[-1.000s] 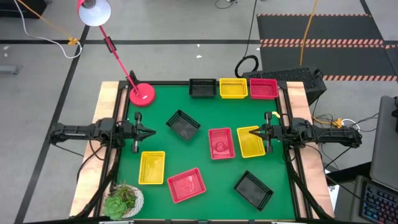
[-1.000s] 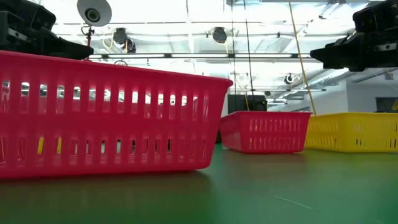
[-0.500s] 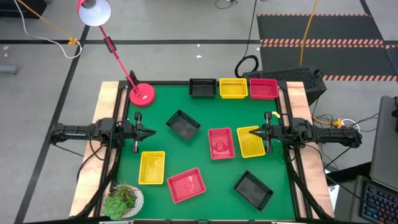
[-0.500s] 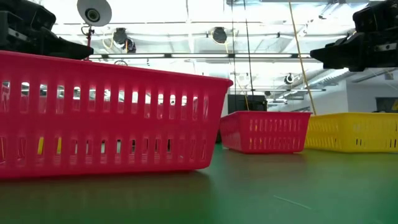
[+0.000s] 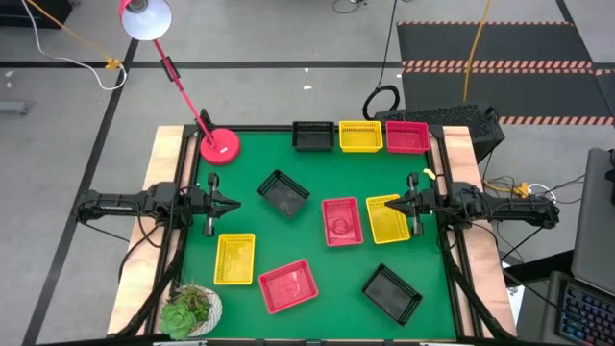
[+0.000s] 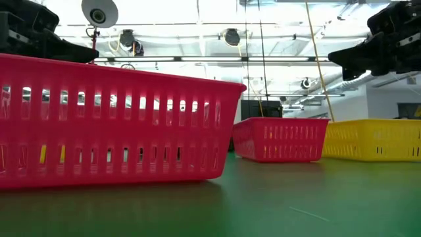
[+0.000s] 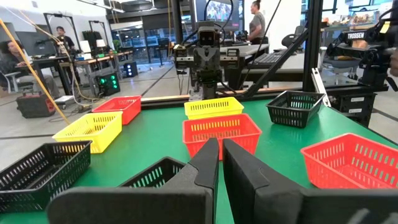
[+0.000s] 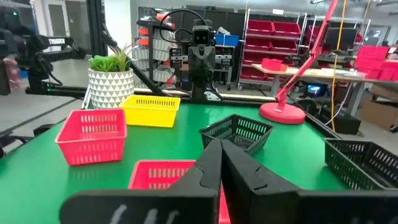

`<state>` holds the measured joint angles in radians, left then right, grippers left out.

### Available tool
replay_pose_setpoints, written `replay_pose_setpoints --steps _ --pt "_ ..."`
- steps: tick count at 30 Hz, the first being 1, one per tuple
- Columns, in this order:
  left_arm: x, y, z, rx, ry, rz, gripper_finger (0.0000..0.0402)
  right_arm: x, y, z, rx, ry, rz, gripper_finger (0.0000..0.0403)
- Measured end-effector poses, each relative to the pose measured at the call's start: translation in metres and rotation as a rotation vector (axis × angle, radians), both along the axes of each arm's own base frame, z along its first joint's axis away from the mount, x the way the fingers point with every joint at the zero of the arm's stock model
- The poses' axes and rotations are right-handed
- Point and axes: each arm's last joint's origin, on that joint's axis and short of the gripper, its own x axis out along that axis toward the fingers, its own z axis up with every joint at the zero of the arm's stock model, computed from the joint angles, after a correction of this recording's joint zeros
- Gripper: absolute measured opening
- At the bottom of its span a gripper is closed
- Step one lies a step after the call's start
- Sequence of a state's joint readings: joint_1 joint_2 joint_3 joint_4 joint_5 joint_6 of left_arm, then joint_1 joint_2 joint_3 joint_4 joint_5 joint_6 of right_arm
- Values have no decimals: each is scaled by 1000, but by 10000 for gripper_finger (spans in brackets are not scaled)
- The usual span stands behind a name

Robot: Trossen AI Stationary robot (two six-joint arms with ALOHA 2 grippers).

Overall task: Stack baskets by color
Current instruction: Stack the middle red bin on the top red bin

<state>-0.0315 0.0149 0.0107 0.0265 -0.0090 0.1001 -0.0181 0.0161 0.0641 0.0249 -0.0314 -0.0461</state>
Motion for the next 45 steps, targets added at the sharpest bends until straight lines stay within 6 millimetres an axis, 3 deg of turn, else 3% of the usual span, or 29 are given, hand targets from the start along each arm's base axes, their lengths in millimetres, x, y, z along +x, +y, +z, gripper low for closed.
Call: replay_pose_setpoints --steps 2,8,20,31,39,45 --pt "0 0 0 0 0 0 26 0 1 3 18 2 19 0" --pt "0 0 0 -61 1 -1 26 -6 1 38 66 -21 28 0" --pt "0 0 0 -12 0 0 26 -16 1 136 63 20 24 0" --pt "0 0 0 0 -1 1 26 -14 1 211 88 118 14 0" --pt "0 0 0 0 -1 0 26 -8 1 246 73 112 18 0" --pt "0 0 0 0 -1 1 26 -7 1 251 44 117 19 0"
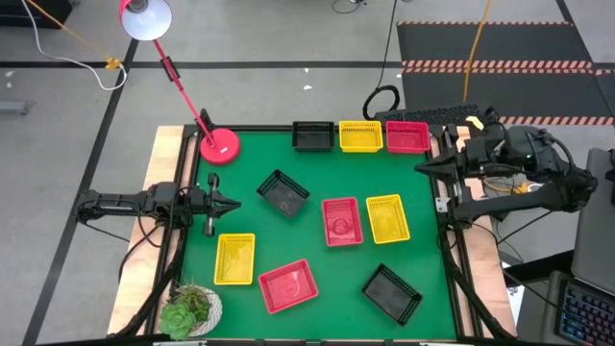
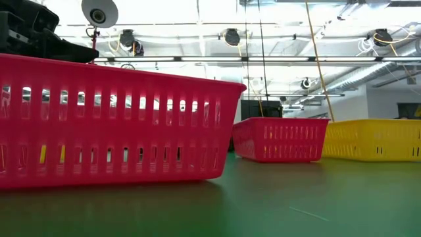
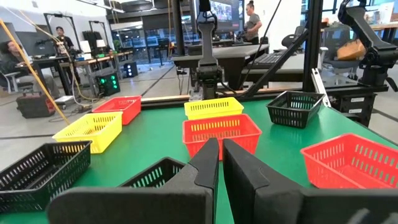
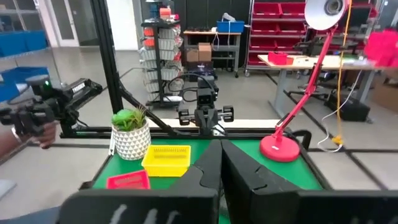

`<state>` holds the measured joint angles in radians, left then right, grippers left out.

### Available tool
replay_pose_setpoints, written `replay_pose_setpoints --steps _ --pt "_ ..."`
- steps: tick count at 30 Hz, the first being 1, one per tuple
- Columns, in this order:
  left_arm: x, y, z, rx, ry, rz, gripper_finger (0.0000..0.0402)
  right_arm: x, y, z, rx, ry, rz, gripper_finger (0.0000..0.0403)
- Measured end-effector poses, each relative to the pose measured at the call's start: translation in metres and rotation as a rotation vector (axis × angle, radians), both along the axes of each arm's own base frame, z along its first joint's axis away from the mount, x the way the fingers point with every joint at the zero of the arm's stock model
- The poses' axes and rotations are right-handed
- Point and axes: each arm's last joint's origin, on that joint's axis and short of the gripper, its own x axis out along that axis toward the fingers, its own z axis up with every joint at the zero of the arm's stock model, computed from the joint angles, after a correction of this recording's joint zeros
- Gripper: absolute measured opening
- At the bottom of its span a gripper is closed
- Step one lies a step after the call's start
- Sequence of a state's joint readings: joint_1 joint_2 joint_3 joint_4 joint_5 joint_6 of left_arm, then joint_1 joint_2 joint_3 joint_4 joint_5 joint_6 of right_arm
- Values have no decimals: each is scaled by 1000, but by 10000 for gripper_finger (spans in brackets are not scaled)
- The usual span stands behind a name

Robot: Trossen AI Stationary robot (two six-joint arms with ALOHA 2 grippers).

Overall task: Stack baskets by color
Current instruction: Stack the middle red bin on the top red bin

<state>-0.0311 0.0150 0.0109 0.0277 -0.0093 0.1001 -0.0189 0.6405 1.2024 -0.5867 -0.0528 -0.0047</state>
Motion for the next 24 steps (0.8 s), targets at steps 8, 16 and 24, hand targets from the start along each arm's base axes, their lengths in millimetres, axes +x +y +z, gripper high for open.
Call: replay_pose_setpoints --steps 8,16,24 --pt "0 0 1 -48 -11 -2 26 6 0 -11 -139 23 17 0" --pt "-2 0 15 -105 -84 -7 26 19 0 -19 -114 -55 9 0" --pt "-6 2 83 -118 -112 44 26 30 -1 -36 -113 -56 10 0"
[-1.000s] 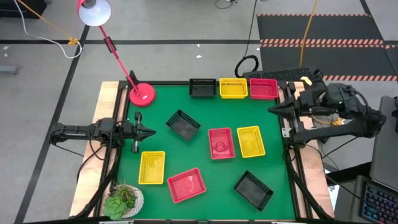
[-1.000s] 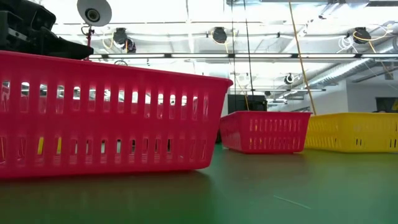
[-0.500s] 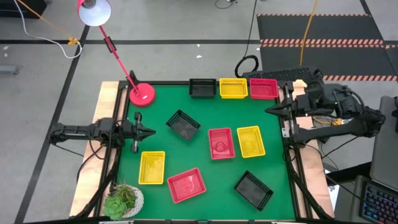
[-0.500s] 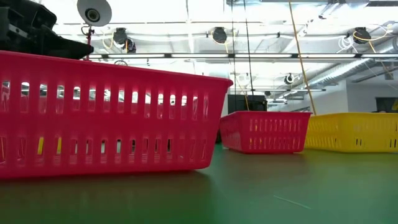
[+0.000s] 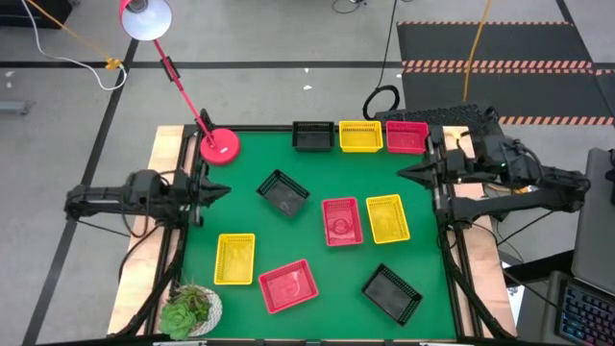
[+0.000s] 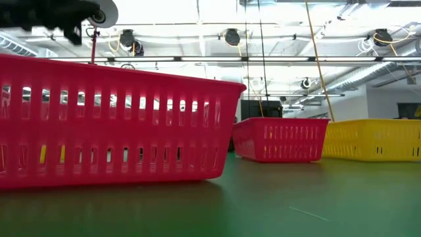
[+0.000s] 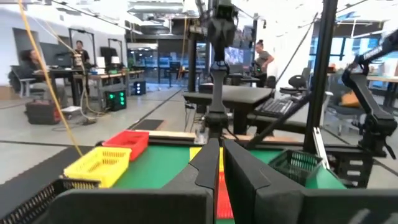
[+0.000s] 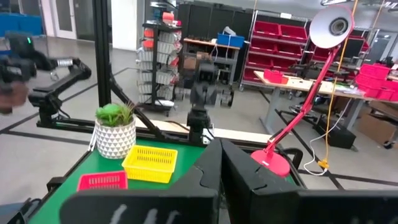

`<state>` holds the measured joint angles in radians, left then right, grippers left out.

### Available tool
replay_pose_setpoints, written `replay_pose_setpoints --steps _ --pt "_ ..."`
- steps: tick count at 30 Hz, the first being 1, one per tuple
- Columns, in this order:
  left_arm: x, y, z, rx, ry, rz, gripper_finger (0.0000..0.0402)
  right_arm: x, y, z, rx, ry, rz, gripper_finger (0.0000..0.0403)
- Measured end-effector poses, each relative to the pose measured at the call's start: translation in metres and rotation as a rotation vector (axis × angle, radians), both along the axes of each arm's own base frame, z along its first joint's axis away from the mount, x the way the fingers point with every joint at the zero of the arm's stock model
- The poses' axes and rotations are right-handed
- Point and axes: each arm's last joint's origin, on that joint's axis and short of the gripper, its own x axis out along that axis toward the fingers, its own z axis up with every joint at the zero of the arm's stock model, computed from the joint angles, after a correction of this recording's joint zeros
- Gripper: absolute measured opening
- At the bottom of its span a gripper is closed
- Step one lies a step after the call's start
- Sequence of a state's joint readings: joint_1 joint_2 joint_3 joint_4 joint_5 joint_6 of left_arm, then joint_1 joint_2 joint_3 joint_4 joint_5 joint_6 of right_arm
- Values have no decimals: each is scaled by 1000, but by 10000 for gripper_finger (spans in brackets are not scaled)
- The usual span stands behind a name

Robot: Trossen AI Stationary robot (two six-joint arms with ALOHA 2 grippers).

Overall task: Stack baskets by color
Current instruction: Stack the middle red bin on the top red bin

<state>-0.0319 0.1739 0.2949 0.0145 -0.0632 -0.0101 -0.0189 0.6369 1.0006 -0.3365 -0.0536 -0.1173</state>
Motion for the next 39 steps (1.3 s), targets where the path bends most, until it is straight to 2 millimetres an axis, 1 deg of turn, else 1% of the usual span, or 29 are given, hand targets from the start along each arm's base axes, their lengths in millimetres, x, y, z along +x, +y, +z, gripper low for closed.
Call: replay_pose_setpoints --steps 4,7,12,16,21,27,32,39 --pt "7 0 42 5 50 7 26 8 0 -17 1 17 0 0" --pt "18 0 68 6 89 16 26 14 0 -30 1 32 0 0" --pt "41 -1 103 9 109 11 26 20 -1 -49 27 66 -6 0" --pt "59 -3 124 21 115 10 26 21 -1 -49 26 38 -30 0" --pt "80 -10 126 70 140 -24 26 21 -1 -49 32 36 -30 0" --pt "100 -18 117 189 181 -56 26 21 -1 -49 89 41 -34 0" --pt "108 -21 113 207 192 -65 26 21 -1 -49 73 40 -33 0" --pt "113 -21 109 209 220 -64 26 22 -1 -49 71 42 -33 0"
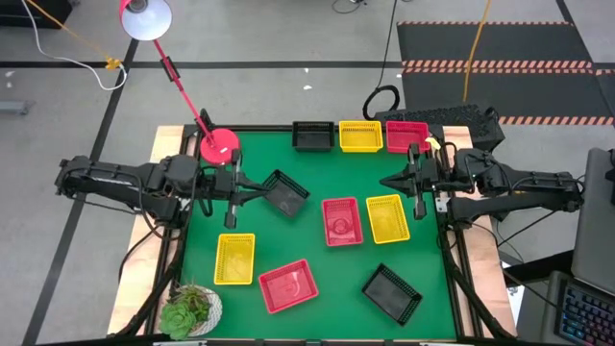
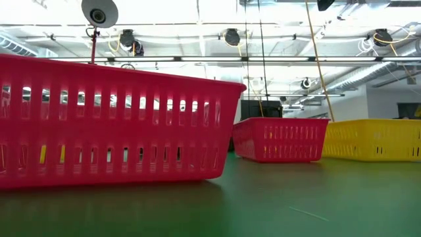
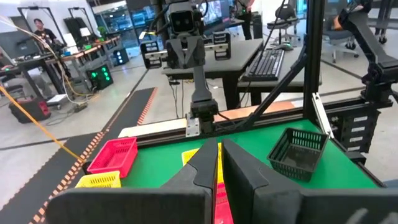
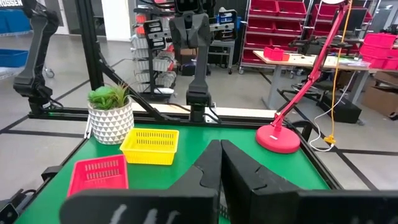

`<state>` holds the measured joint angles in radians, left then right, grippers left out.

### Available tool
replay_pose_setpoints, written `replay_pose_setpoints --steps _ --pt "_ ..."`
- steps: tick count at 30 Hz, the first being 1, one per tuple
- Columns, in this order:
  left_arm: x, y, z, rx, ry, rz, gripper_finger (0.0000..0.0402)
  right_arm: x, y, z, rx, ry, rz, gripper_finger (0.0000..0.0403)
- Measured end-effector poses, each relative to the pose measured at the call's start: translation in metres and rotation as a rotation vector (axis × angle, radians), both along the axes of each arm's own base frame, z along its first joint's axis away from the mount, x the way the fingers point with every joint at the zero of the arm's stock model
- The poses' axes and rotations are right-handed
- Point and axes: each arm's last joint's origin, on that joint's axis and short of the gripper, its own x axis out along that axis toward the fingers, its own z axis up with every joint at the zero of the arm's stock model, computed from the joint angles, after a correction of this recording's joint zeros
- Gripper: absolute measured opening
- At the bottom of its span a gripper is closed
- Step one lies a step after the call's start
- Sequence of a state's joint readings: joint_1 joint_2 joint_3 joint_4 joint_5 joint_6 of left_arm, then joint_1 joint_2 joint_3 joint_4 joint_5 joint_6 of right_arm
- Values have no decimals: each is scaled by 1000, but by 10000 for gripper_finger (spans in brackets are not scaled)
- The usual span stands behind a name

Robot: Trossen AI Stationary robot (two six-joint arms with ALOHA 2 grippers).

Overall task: Stack baskets by color
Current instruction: Stack the middle red bin on the top red bin

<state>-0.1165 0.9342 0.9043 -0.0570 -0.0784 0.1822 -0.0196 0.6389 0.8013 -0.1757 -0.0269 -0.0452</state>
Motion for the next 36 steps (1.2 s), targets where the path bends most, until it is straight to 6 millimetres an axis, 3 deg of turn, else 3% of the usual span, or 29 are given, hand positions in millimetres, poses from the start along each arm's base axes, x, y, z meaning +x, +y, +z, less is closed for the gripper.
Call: replay_pose_setpoints --steps 10,22,36 --pt "4 -1 -7 13 54 -5 26 4 1 2 107 -26 -4 0" --pt "4 -1 -7 -28 52 1 26 39 0 -5 82 59 -50 0" --pt "4 -1 -6 -36 46 1 26 62 4 -5 82 299 -104 0"
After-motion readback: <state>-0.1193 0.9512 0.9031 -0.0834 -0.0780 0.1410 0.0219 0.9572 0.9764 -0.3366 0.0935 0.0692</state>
